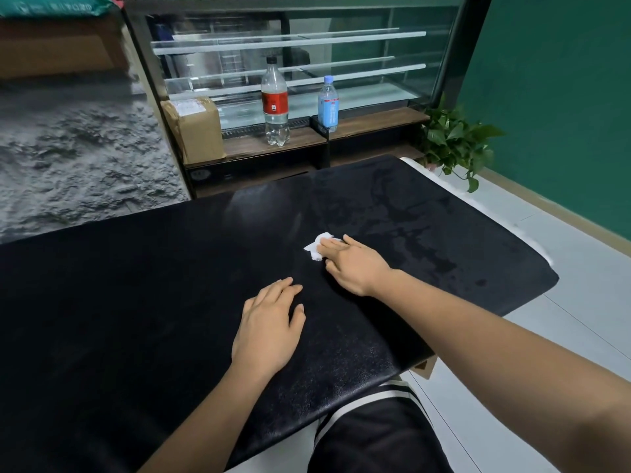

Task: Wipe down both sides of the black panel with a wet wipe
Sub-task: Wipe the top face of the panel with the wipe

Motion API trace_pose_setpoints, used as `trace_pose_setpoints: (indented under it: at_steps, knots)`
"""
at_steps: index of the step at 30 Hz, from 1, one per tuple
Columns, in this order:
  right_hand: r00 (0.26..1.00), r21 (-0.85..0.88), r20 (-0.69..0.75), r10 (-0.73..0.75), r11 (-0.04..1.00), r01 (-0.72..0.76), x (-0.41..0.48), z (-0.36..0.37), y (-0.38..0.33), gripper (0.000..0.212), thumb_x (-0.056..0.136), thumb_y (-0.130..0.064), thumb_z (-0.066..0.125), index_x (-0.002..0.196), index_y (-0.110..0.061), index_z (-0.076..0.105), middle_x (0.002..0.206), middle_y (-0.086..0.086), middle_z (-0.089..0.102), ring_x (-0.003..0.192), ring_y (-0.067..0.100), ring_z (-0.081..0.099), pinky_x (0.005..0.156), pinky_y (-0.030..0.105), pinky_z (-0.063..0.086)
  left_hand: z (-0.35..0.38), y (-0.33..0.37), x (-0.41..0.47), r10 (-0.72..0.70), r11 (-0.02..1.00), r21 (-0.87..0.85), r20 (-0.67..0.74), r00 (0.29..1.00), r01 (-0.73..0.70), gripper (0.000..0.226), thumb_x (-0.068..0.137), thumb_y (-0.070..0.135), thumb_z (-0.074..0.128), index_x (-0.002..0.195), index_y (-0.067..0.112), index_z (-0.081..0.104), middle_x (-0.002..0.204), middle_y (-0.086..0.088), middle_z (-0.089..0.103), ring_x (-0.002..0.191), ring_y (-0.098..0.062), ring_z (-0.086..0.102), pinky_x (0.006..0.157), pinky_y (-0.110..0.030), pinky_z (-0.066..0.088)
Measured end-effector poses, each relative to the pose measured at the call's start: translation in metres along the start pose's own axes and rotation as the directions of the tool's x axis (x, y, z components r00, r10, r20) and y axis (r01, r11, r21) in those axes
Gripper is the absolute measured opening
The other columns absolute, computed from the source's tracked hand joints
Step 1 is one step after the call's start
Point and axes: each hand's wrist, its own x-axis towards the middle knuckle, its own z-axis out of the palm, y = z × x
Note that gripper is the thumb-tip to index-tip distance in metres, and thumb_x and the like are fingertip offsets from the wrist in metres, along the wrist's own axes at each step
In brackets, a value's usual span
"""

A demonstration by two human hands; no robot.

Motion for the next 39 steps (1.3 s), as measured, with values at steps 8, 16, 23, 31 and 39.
trace_pose_setpoints:
  at_steps: [8,16,23,31,39]
  knots:
    - [0.978,0.053,0.023,0.205,0.977,-0.206,0.003,-0.018,0.05,0.034,0.107,-0.021,0.029,0.135,-0.017,0.048,0.143,-0.003,0.051,0.134,0.017,0.051,0.128,0.036,0.014,-0.001,0.001,0.0,0.001,1.0,-0.003,0.002,1.0,-0.001,0.045,0.107,0.046,0.043,0.149,0.035,0.053,0.16,0.019,0.041,0.149,0.001,0.031,0.121,-0.031,0.029]
    - [0.893,0.025,-0.056,0.446,0.895,-0.445,0.015,-0.011,0.057,0.038,0.108,-0.026,0.032,0.132,-0.007,0.053,0.142,0.01,0.053,0.126,0.029,0.046,0.11,0.037,0.03,-0.001,0.001,-0.001,-0.002,1.0,-0.024,0.001,1.0,0.002,0.045,0.107,0.046,0.043,0.149,0.036,0.053,0.16,0.02,0.041,0.149,0.001,0.03,0.122,-0.032,0.029]
    - [0.884,0.002,-0.093,0.458,0.888,-0.46,0.04,0.002,0.013,0.051,0.108,-0.03,0.031,0.145,-0.001,0.05,0.15,0.014,0.048,0.139,0.03,0.04,0.12,0.037,0.024,-0.002,0.001,-0.002,0.001,1.0,-0.015,-0.001,1.0,-0.001,0.045,0.106,0.046,0.043,0.149,0.036,0.053,0.16,0.019,0.041,0.149,0.001,0.03,0.121,-0.032,0.03]
    - [0.959,0.008,-0.068,0.274,0.962,-0.274,0.062,0.01,-0.042,0.053,0.108,-0.035,0.031,0.15,-0.006,0.045,0.157,0.008,0.042,0.146,0.023,0.034,0.126,0.033,0.018,-0.002,0.001,-0.001,0.006,1.0,-0.014,-0.003,1.0,-0.006,0.045,0.107,0.046,0.042,0.15,0.037,0.051,0.161,0.019,0.04,0.149,0.001,0.029,0.121,-0.03,0.027]
    - [0.999,0.068,-0.032,0.014,0.998,-0.012,0.057,0.005,-0.021,0.028,0.106,-0.021,0.034,0.126,-0.016,0.053,0.136,-0.005,0.052,0.122,0.014,0.05,0.117,0.028,0.025,-0.001,0.0,0.0,0.005,1.0,-0.016,-0.004,1.0,-0.005,0.045,0.106,0.047,0.042,0.149,0.037,0.052,0.16,0.019,0.041,0.148,0.002,0.03,0.12,-0.029,0.028]
